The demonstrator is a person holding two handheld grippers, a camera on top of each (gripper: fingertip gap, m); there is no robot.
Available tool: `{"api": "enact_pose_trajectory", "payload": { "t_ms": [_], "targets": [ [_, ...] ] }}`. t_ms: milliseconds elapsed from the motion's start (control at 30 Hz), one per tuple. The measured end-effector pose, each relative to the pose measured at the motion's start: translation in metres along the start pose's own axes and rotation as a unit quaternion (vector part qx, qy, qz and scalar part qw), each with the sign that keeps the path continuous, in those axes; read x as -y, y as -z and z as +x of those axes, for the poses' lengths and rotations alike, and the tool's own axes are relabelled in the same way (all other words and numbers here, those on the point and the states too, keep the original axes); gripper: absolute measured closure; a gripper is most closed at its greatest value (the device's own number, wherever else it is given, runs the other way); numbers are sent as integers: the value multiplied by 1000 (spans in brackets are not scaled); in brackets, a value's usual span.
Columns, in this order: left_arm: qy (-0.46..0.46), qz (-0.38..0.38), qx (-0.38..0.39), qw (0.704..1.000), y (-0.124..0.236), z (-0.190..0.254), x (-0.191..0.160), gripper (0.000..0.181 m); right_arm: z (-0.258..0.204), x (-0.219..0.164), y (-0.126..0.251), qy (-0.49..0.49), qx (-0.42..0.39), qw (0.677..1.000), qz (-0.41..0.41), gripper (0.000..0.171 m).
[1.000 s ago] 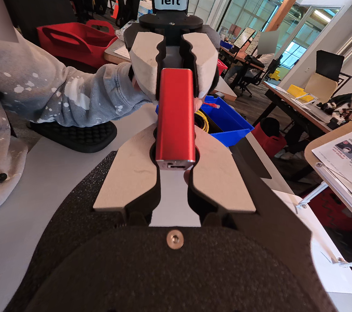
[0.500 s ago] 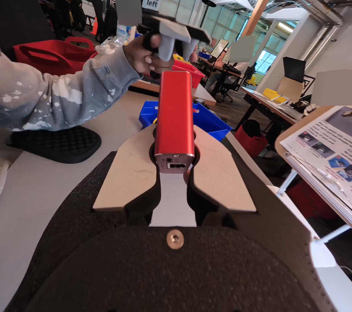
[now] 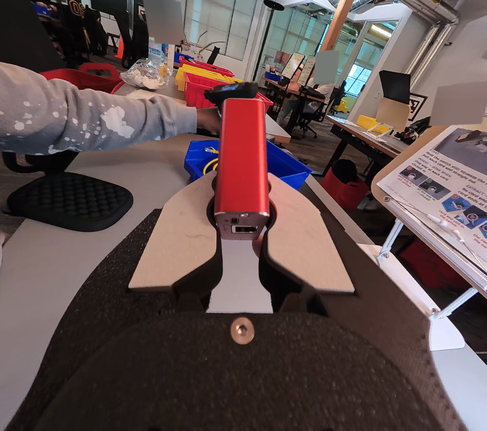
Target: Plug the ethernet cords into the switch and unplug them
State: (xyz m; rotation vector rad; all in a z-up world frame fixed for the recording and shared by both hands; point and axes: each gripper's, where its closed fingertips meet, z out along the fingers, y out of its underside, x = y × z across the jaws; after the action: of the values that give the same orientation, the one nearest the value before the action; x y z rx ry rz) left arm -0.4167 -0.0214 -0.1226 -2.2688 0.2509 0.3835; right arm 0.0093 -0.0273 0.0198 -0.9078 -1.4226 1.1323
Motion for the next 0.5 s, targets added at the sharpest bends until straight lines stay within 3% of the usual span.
{"api": "enact_pose_trajectory", "payload": {
  "t_ms": [300, 400, 500],
  "targets": [
    [-107, -48, 88, 989, -19, -10, -8, 167, 7, -1, 5, -11, -6, 1000, 8, 143],
    [-115, -26, 108, 987, -7, -12, 3, 167, 7, 4, 8, -8, -8, 1000, 12, 143],
    [-112, 22, 128, 985, 29, -20, 36, 168, 7, 9, 11, -5, -10, 1000, 19, 143]
  ]
}}
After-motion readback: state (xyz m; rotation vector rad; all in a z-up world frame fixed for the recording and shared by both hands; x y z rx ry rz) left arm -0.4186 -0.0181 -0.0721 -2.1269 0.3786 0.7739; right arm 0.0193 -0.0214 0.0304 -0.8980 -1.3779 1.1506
